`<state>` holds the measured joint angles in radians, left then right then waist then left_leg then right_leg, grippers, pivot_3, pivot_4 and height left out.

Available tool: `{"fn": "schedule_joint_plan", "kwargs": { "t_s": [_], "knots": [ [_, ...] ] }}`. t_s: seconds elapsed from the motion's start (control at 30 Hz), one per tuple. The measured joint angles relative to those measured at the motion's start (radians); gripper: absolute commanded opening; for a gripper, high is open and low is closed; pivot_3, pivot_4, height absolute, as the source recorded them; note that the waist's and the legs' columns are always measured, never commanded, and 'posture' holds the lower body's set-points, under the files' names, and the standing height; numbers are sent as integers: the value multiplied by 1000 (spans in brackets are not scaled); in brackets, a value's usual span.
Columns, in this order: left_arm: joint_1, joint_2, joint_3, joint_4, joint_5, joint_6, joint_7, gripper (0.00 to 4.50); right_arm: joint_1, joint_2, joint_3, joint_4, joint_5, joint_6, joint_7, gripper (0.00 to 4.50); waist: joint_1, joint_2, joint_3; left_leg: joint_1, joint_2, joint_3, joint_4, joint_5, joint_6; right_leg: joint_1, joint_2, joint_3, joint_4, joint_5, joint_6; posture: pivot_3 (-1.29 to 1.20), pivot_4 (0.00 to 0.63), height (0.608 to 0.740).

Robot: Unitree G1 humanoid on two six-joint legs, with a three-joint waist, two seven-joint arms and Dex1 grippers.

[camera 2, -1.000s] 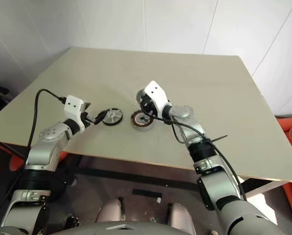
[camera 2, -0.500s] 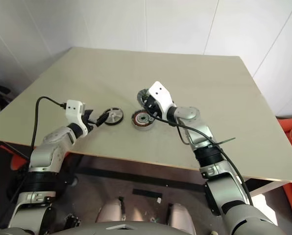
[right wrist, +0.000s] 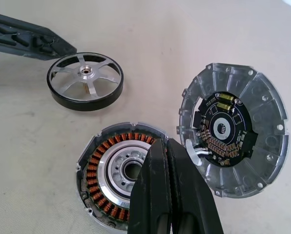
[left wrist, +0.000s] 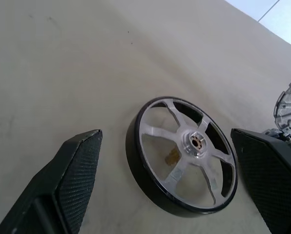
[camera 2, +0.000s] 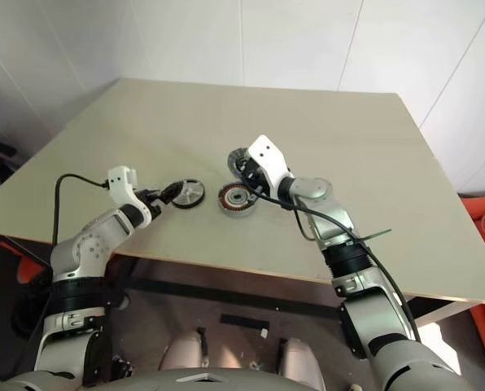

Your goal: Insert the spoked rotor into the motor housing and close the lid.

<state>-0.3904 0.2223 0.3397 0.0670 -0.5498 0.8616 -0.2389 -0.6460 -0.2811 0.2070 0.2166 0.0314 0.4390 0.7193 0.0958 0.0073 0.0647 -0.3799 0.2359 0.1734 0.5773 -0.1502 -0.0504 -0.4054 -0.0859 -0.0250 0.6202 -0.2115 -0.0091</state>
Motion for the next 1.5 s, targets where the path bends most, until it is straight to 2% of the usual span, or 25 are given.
{"fn": "schedule_joint_plan", "kwargs": {
  "t_s": [0.13, 0.37, 0.7, 0.97, 1.0, 1.23, 1.5],
  "knots": [
    [1, 7, -4, -5, -14, 77, 23, 4500, 0, -5, -2, 8, 6, -2, 1, 29, 0, 0, 0, 0, 0, 0, 0, 0, 0, 0, 0, 0, 0, 0, 0, 0, 0, 740],
    [4, 7, 6, -42, -31, 161, 45, 4500, 1, -114, -54, 4, 24, -2, 43, 29, 2, 0, 0, 0, -1, 0, 0, 0, 0, 1, 0, 0, -1, 0, 0, 0, 0, 740],
    [-21, -76, 109, 4, -103, 160, 72, 4500, 30, -144, -67, 0, 28, -1, 53, 29, 4, 0, 0, 0, -1, 0, 0, 0, 0, 2, -1, 0, -1, 0, 0, 0, 0, 740],
    [-67, -92, 152, 87, -133, 119, 92, 4500, 40, -143, -67, -34, 33, 6, 63, 29, 4, 0, 0, 0, -1, -1, 0, 0, 0, 2, -1, 0, -2, 0, 0, 0, 0, 740],
    [-77, -93, 154, 107, -133, 107, 94, 4092, 40, -143, -67, -34, 34, 6, 63, 0, 4, 0, 0, 0, -1, -1, 0, 0, 0, 2, -1, 0, -2, 0, 0, 0, 0, 740],
    [-78, -104, 160, 148, -140, 85, 102, 2033, 40, -143, -67, -34, 39, 7, 62, 0, 4, -1, 0, 0, -1, -1, 0, 0, 1, 2, -1, -1, -2, 0, 0, 0, 0, 740],
    [-72, -104, 159, 148, -155, 88, 101, 2033, 40, -141, -66, -34, 40, 6, 60, 0, 4, -1, 0, 0, -1, -1, 0, 0, 1, 2, -1, -1, -3, 0, 0, 0, 0, 740]
  ]
}}
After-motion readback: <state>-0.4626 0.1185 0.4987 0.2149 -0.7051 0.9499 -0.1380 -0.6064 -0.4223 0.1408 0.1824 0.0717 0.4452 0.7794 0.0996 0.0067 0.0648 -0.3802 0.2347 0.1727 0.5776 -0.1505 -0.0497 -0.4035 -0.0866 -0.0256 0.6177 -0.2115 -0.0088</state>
